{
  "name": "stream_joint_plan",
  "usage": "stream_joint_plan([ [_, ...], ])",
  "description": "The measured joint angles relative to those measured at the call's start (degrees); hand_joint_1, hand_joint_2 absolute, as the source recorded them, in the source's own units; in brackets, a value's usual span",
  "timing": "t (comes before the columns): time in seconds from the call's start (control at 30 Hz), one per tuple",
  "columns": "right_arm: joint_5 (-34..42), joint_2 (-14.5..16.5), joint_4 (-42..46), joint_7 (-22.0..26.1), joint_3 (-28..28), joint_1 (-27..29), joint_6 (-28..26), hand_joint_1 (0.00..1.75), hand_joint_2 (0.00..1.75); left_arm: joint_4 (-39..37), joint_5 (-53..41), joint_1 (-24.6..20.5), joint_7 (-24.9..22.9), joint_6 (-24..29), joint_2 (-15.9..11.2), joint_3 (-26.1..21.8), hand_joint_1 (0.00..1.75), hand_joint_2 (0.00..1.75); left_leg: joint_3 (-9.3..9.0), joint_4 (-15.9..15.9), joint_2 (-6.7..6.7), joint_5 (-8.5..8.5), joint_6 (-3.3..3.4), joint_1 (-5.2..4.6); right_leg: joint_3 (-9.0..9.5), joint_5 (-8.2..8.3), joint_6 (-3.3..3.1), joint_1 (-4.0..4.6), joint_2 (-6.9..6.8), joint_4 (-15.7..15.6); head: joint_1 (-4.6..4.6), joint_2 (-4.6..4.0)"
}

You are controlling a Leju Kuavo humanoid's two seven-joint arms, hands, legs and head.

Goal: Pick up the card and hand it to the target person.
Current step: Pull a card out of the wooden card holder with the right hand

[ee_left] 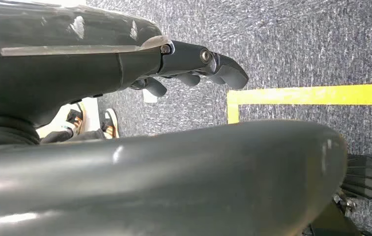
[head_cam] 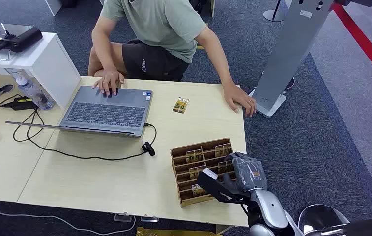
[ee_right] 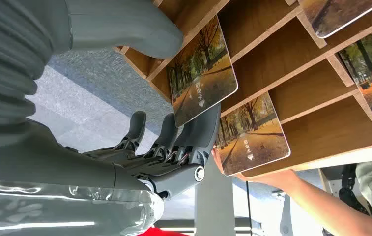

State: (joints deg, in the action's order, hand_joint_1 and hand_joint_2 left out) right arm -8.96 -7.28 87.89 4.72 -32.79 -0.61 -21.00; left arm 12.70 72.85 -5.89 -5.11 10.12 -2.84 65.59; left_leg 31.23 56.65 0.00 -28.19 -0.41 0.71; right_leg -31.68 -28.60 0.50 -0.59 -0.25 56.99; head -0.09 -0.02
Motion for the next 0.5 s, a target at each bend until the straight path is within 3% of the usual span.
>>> stream_joint_plan([
  [0.5,0.00,0.00,0.00,0.02,0.00,0.00,0.00,0.00,1.75,0.00,0.00,0.00,0.00,0.00,0.00,0.00,0.00,0.00,0.00,0.00,0.00,0.00,0.00,0.00,0.00,0.00,0.00,0.00,0.00,0.00,0.00,0.00],
])
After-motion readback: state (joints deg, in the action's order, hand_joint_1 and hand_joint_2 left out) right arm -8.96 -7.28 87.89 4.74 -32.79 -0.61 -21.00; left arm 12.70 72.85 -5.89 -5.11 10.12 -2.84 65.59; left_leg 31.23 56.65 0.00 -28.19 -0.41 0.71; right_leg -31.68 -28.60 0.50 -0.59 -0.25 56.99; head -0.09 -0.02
